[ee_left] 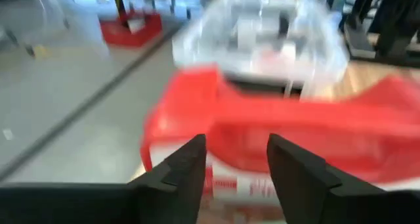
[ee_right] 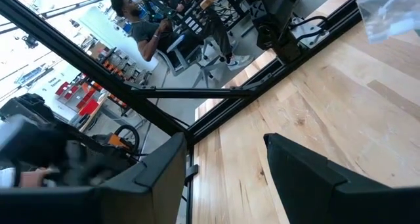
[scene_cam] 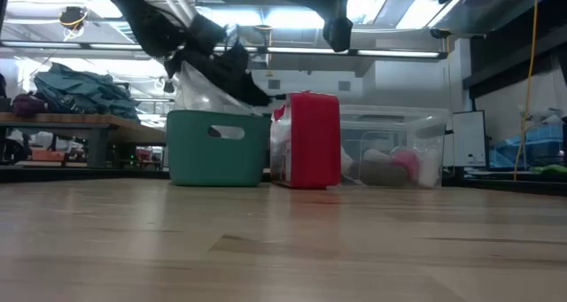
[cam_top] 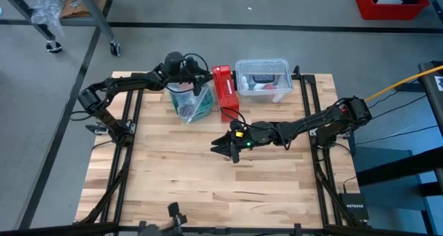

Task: Roll bandage
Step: Return to Home Position

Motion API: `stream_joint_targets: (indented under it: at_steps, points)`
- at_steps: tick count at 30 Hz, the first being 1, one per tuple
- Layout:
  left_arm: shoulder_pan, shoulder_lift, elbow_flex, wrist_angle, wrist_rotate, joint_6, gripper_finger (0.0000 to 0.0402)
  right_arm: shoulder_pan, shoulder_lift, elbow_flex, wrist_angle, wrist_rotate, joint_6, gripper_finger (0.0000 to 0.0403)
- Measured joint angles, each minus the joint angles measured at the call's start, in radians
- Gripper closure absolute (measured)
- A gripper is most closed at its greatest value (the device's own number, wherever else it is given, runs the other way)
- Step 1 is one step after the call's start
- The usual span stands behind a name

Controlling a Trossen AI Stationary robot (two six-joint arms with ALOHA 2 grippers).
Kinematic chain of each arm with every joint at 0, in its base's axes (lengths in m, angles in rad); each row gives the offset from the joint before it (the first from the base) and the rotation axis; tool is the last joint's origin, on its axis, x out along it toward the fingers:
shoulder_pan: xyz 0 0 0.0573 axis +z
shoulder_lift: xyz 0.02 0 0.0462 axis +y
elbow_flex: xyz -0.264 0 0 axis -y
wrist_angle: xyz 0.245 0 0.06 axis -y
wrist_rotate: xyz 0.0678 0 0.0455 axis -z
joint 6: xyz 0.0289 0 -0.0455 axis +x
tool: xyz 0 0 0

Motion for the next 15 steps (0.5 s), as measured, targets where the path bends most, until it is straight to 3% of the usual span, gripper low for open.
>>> stream_joint_targets:
  at_steps: [8,15]
  points:
    - [0.001,-0.205,0.000,0.072,-0.009,0.042,0.0238,0.000,0.000,0.000,0.001,0.000,-0.013,0.0191]
    - [0.002,-0.531,0.000,-0.076,-0.008,-0.050,0.0238,0.000,-0.082,-0.001,-0.003,-0.048,-0.117,0.0191]
